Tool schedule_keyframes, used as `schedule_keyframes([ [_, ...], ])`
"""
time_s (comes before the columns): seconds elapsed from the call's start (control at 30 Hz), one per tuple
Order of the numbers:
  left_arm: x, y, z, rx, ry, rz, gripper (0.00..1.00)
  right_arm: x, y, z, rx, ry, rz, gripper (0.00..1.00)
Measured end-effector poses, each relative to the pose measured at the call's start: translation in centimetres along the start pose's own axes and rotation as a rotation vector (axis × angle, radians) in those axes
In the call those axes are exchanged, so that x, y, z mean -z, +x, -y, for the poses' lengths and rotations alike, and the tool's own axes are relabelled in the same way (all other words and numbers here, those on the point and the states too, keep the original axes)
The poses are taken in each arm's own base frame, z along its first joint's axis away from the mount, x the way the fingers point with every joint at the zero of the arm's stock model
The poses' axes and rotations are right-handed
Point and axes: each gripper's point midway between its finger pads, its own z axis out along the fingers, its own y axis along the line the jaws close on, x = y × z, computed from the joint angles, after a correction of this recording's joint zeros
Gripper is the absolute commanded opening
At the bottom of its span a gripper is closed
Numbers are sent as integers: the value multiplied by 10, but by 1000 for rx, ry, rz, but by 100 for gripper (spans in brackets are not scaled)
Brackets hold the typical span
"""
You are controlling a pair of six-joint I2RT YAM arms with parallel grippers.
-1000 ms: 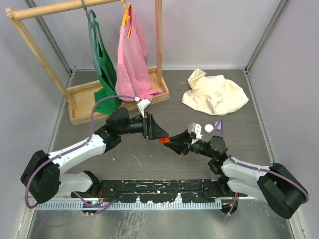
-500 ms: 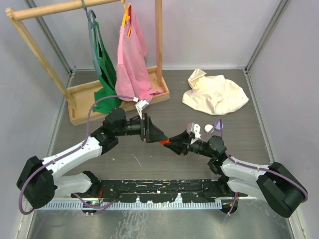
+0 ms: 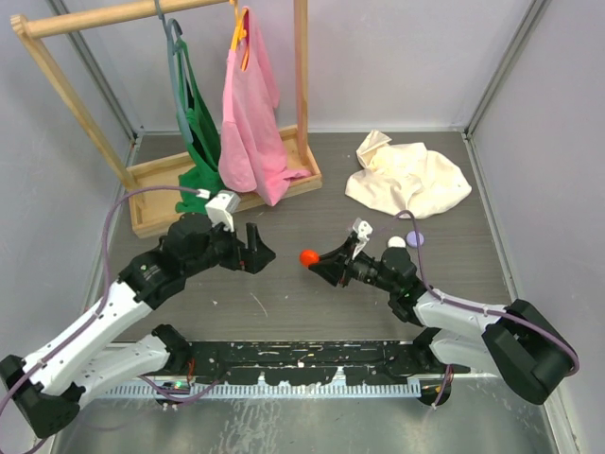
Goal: Insert the wireless bluetooth earbuds into the charging case
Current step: Place the charging case at the center of the board.
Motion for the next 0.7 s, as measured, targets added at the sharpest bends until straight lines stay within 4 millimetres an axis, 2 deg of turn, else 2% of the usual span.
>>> schedule_keyframes([
  [0.23, 43, 0, -59, -71, -313, 36, 98, 3, 24, 23, -157, 153, -109, 0],
  [0.4, 73, -5, -96, -97, -508, 91, 98, 19, 45, 49, -270, 313, -181, 1],
  [0.57, 86, -3, -120, -91, -606, 123, 98, 43, 61, 80, -383, 481, -221, 1],
  [0.7, 93, -2, -138, -56, -677, 127, 98, 61, 65, 101, -457, 598, -210, 2],
])
